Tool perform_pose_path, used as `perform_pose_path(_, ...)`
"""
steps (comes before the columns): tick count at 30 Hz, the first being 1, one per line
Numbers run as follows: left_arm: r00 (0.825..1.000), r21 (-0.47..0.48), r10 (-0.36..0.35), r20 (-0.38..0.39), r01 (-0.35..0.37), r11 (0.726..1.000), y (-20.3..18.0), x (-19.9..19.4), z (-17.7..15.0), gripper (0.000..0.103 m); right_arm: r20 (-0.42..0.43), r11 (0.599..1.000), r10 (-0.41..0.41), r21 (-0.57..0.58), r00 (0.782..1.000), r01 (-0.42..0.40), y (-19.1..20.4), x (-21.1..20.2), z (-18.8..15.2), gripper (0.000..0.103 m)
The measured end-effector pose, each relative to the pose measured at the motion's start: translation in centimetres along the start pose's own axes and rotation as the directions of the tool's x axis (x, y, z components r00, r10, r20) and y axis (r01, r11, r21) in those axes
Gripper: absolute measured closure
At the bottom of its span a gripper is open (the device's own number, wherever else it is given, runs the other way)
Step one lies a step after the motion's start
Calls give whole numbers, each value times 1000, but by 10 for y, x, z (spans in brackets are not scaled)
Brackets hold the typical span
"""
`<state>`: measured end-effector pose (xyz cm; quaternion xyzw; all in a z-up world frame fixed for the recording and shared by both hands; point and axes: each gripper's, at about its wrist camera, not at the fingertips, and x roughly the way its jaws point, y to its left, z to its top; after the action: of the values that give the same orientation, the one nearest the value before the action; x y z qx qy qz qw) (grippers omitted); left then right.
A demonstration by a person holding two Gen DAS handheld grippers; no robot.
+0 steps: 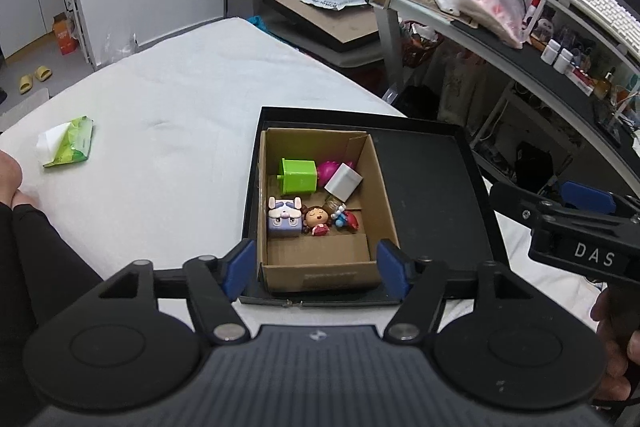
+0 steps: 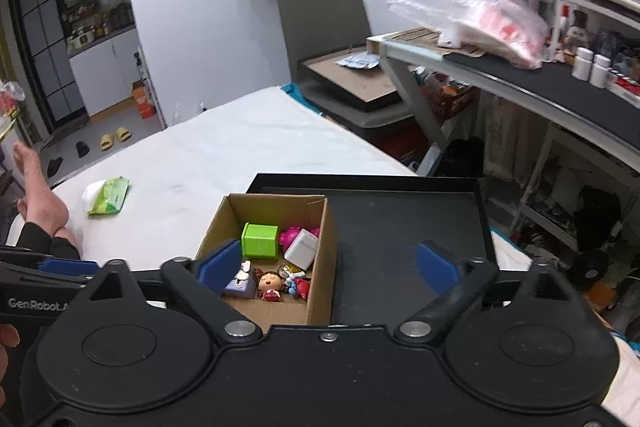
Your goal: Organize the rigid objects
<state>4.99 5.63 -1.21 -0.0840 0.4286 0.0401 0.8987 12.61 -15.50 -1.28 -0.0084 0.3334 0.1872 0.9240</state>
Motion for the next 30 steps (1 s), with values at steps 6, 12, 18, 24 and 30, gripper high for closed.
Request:
perform_pose_path(6,1000,21,5,28,-5,1000,-2,-23,-12,30,27,1000,-22,9,999,21,4,-28,-3,0)
perform_pose_path(12,999,32,12,47,-13,999,0,-42,-29,26,36,998,-47,43,998,46,4,-51,-13,0)
perform_pose_path(18,998,18,9,60,-10,1000,6,-63,-50,25,20,994,-84,66,996,83,13,-71,-27,0)
perform_pose_path(24,997,25,8,83,-10,1000,8,-83,-64,25,8,995,-94,32,996,94,32,-86,-40,0)
perform_pose_path(30,995,31,8,95,-11,999,11,-96,-71,24,-17,997,-61,42,998,62,41,-100,-49,0)
